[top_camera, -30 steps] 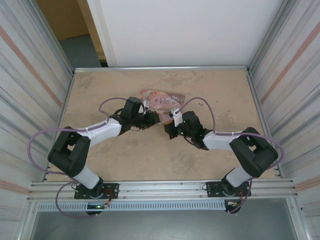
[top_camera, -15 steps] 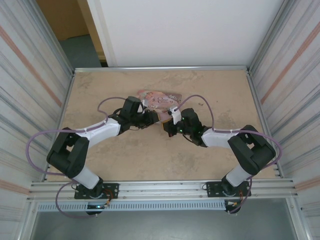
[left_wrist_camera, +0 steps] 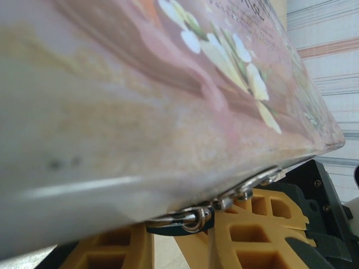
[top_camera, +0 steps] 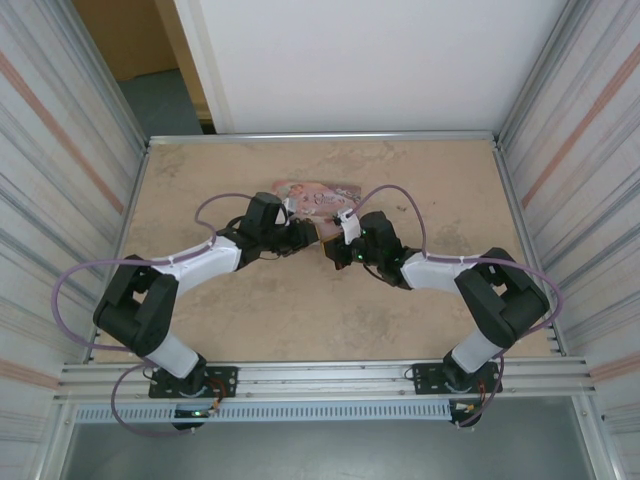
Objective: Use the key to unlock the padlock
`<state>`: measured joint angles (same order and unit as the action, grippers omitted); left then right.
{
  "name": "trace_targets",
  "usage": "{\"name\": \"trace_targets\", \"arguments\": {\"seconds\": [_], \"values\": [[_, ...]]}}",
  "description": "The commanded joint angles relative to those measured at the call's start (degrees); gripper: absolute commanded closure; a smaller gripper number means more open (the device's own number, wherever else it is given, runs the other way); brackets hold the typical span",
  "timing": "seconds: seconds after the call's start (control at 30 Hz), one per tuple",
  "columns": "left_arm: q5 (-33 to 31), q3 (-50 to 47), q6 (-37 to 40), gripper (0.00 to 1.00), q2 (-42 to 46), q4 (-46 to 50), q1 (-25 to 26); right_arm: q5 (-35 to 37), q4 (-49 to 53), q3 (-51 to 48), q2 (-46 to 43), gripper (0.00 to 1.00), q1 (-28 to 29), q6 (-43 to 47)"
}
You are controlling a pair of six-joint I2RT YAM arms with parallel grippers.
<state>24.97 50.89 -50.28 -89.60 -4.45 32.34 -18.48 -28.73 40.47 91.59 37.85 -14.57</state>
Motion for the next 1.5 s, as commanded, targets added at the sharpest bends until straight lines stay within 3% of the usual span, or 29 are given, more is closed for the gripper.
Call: {"name": "trace_targets", "arguments": {"seconds": [0.0,0.93,1.47], "values": [[7.90,0.23,-0.26,0.84,-0.29,1.03,3.43,-3.05,-13.19,6.89,-1.64,1.00,0.40,-1.32],[5.19,-3.76,-5.99,0.81,-9.81,-11.28,4.58,2.84,-10.28,-4.22,4.47,1.00,0.35,-1.78],[1.23,-6.64,-4.23,0.48,-2.33,-6.92,3.49,2.95,-10.18,-7.36,5.59,1.00,-0.24,-3.75]]}}
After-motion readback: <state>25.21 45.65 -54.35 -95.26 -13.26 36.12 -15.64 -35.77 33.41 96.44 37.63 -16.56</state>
